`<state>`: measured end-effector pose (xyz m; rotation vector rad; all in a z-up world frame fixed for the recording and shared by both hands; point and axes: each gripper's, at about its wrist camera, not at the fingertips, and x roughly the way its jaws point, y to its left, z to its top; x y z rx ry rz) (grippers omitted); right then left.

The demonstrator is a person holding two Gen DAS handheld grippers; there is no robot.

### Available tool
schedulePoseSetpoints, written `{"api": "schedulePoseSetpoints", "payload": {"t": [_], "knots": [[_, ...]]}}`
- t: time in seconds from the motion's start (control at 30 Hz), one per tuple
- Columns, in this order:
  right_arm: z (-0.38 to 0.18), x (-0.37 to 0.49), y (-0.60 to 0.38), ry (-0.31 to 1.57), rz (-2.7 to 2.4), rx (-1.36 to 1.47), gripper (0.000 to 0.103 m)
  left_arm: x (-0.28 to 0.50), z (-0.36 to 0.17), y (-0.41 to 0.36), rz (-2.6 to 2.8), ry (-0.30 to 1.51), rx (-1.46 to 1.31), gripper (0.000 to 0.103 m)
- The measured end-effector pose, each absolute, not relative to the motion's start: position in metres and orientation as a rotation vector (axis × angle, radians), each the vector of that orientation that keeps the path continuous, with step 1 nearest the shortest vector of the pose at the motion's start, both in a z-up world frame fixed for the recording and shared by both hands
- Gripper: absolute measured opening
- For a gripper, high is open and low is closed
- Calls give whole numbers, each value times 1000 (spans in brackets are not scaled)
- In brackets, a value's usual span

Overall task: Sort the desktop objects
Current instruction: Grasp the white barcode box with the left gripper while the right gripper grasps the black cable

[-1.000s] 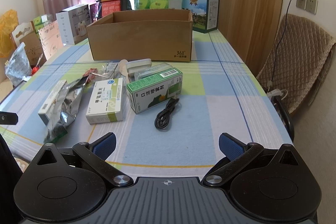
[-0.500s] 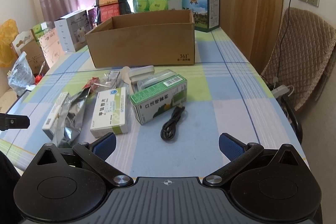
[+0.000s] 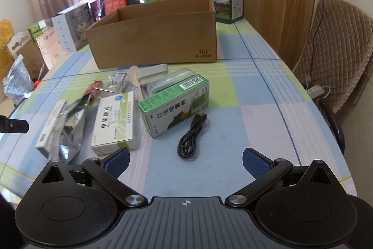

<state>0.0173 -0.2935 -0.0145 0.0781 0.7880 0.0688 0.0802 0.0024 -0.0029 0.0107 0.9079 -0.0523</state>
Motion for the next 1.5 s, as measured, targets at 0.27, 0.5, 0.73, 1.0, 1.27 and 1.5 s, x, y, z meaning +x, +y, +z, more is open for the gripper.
{"api": "schedulePoseSetpoints", "payload": {"t": [0.27, 0.5, 0.73, 1.0, 1.27, 1.5], "knots": [[-33, 47, -295, 821, 46, 88, 70, 97, -28, 7, -56, 939, -11, 84], [-43, 67, -294, 837, 36, 99, 68, 109, -43, 4, -79, 959, 3, 75], [-53, 75, -300, 850, 13, 112, 68, 122, -54, -2, -88, 972, 45, 57], [-61, 81, -302, 855, 11, 109, 68, 127, -69, -12, -79, 1000, 114, 41], [-69, 85, -294, 832, 13, 53, 47, 125, -72, -11, -50, 988, 92, 44], [-73, 85, -288, 806, 17, 3, 34, 127, -72, -8, -43, 994, 67, 47]]}}
